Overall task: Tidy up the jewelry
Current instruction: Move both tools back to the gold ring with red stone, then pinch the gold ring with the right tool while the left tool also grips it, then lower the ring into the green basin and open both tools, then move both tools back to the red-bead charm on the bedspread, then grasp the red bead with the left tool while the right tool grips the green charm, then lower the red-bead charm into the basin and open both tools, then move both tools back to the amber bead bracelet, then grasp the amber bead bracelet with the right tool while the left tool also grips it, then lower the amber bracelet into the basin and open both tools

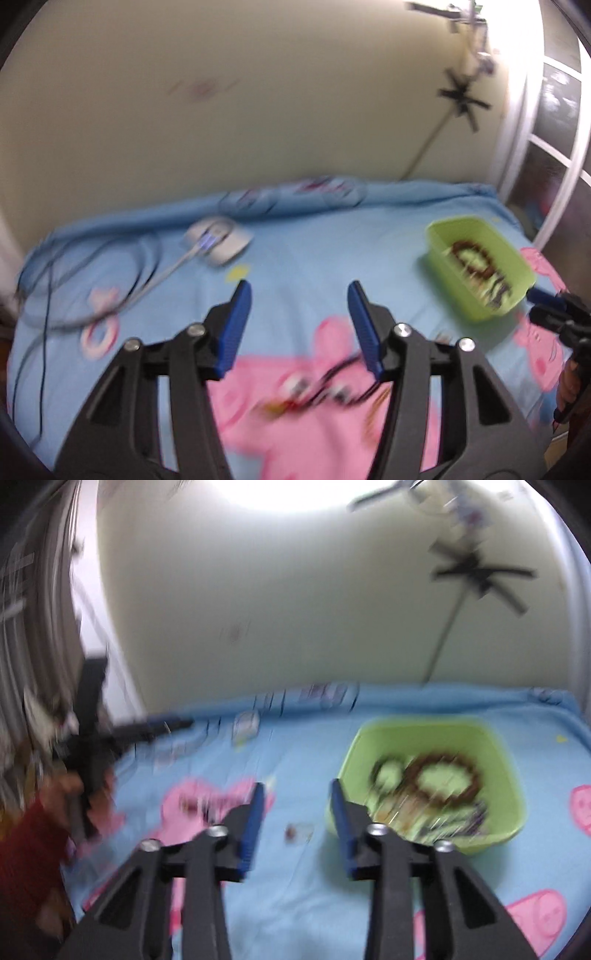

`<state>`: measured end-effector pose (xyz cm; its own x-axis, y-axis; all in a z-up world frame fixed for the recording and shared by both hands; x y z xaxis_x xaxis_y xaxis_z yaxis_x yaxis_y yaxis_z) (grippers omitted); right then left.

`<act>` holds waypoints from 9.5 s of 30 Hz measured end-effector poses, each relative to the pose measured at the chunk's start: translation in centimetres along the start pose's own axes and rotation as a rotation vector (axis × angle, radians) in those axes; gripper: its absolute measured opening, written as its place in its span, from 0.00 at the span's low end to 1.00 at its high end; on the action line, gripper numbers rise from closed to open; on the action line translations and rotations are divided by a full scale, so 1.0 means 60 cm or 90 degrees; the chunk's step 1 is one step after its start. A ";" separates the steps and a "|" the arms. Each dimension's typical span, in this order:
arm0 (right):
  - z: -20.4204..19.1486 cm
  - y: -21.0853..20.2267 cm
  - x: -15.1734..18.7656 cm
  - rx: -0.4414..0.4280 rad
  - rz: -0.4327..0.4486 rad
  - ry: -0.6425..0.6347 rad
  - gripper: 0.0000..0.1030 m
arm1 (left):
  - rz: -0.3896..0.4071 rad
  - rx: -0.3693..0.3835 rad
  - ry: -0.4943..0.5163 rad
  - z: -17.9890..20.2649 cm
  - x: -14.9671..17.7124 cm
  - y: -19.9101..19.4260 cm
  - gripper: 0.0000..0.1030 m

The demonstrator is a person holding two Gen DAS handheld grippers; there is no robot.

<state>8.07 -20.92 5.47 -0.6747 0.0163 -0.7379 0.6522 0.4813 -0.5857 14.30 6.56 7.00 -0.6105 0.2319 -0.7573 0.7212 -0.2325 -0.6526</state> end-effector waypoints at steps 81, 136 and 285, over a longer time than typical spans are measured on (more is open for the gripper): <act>-0.051 0.167 0.033 0.080 -0.210 -0.100 0.00 | -0.018 0.227 0.051 0.111 0.077 -0.038 0.09; -0.081 0.176 0.022 0.002 -0.163 -0.038 0.18 | -0.113 0.163 0.005 0.019 0.133 0.057 0.39; 0.172 -0.042 -0.092 0.115 0.134 0.140 0.16 | -0.009 0.279 0.073 0.313 -0.157 0.143 0.17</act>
<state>13.73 -31.27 7.57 -0.5644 0.2959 -0.7706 0.8222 0.2848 -0.4928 20.08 -15.35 8.08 -0.5612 0.3358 -0.7565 0.4913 -0.6003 -0.6310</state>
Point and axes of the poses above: each gripper's, at about its wrist camera, not at the fingertips, and y roughly the way its jaws point, z to its right, x to its underside, the point moved 4 cm from there along y, roughly the way its jaws point, and after that the axes turned 7 degrees about y, right-handed, at the moved point
